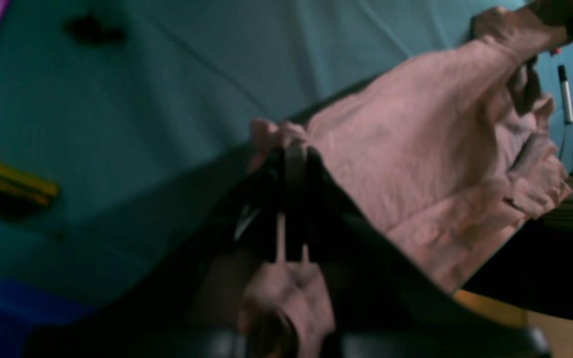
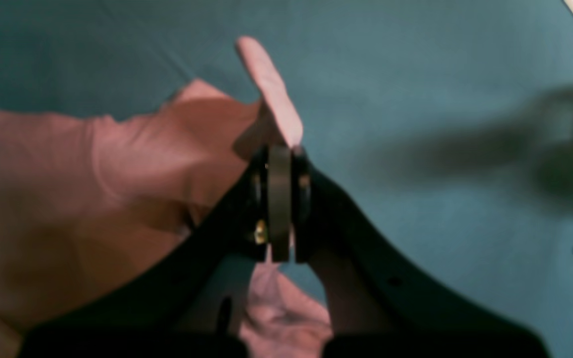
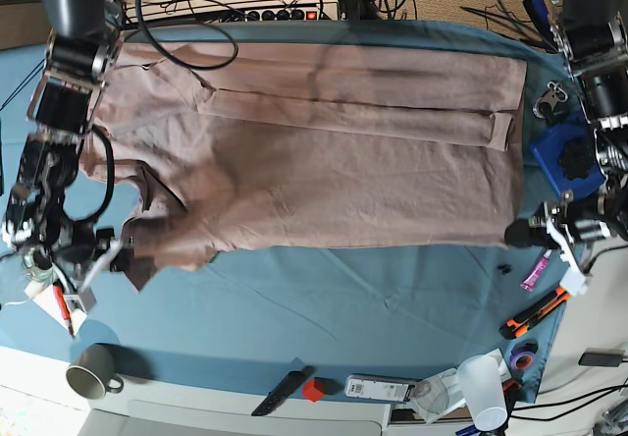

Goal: Fold the T-shirt properly
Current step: 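Lift the hem with both grippers and fold it over toward the collar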

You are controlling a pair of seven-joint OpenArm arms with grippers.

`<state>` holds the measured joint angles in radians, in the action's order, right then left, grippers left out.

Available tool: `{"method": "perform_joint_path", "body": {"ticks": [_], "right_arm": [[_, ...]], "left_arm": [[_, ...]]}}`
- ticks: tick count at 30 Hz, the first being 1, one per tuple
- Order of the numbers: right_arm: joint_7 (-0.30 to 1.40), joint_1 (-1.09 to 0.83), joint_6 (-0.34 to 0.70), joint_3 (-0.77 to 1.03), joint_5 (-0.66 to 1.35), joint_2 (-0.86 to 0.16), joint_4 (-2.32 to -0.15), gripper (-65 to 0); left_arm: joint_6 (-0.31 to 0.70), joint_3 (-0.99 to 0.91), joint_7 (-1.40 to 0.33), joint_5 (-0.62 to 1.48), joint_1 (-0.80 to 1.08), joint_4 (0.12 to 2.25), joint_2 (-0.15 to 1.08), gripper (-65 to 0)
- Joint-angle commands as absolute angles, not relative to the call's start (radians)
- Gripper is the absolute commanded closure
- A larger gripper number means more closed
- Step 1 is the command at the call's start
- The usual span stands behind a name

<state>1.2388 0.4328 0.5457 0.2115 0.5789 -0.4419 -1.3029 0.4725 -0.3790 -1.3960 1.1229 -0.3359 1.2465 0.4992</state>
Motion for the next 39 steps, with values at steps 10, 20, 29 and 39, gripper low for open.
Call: {"method": "perform_joint_path", "body": {"ticks": [10,20,29,39], "right_arm": [[1.305,0.284,0.611,0.423,0.753,-0.463,-1.446,0.0],[1.31,0.104,0.641,0.574,0.841,-0.463,-1.584,0.0],[1.342,-0.01,0.685,0.664,0.942,-0.462,-1.634,0.0],[1.373,-0.163,0.698,0.77,1.002,-0.456,-1.737,0.0]], "left_arm": [[0.514,-0.383,-1.396,1.235,-0.231,1.349,0.519,0.0],[0.522,-0.466,-1.396,1.231,-0.081,1.586,0.522,0.0],[0.522,-0.533,-1.396,1.288,0.019,1.615,0.521,0.0],[0.525,-0.533,-1.396,1.295,0.073,1.617,0.518,0.0]]}}
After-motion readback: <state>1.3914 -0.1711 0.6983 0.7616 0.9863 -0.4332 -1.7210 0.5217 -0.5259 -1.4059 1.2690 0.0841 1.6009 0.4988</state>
